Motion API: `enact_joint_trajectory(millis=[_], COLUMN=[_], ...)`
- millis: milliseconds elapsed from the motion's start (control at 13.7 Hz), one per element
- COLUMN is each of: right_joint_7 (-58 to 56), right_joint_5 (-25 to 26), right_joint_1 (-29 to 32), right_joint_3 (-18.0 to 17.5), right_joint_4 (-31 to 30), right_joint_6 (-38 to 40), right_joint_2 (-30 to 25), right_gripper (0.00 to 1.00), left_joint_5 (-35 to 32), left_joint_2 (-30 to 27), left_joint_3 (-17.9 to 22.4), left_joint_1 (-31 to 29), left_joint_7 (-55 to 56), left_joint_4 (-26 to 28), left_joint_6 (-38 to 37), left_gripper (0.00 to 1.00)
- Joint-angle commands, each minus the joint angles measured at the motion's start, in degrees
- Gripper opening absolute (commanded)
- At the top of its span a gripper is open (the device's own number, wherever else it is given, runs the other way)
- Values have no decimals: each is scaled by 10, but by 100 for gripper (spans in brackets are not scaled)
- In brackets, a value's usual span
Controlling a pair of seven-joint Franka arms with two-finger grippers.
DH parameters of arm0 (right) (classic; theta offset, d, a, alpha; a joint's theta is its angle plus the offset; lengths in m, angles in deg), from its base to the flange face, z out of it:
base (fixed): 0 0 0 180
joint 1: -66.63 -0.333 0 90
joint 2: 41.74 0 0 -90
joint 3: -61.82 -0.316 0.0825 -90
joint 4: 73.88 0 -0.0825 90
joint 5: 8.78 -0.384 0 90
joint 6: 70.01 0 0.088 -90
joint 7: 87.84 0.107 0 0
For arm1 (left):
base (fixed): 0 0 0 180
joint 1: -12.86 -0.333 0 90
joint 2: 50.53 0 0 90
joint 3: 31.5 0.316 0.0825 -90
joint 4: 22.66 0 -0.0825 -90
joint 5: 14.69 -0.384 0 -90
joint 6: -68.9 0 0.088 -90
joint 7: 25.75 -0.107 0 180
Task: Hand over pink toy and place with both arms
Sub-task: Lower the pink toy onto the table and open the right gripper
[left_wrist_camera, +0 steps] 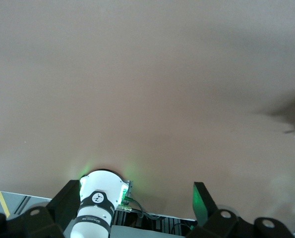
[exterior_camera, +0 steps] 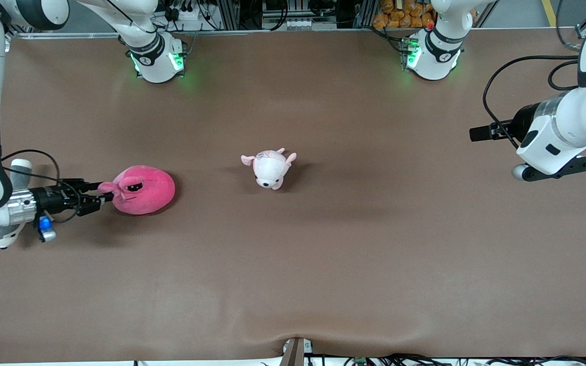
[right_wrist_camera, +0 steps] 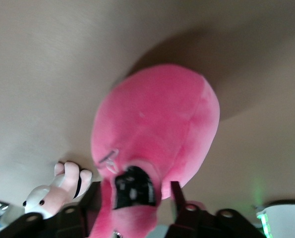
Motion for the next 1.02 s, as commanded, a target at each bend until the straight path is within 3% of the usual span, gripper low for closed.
enact_joint_trajectory(millis=[0,219,510,802,947], right_joint_7=[-18,-49,-105,-150,-162], right_joint_5=[66,132,186,244,264], right_joint_1=[-47,-85,-109,-133,-133], right_joint_3=[-1,-1,-1,-1,0], right_joint_4=[8,-10,-30,-177,-172], right_joint_6=[-13,-39,-42,-114,-115], right_joint_2=[-59,-120,-202,-370,-386], right_gripper=[100,100,100,100,100], left_joint_5=[0,-64,-70,-67,-65], left_joint_2=[-9,-18,-49,-53,-53], left_joint_3=[5,6,5,4,4], left_joint_1=[-9,-19,-83,-120,-121], left_joint_7=[10,-47,-103,-202,-210], left_joint_4=[3,-3,-3,-6,-7], left_joint_6=[38,57,63,81,82], left_gripper=[100,100,100,100,100])
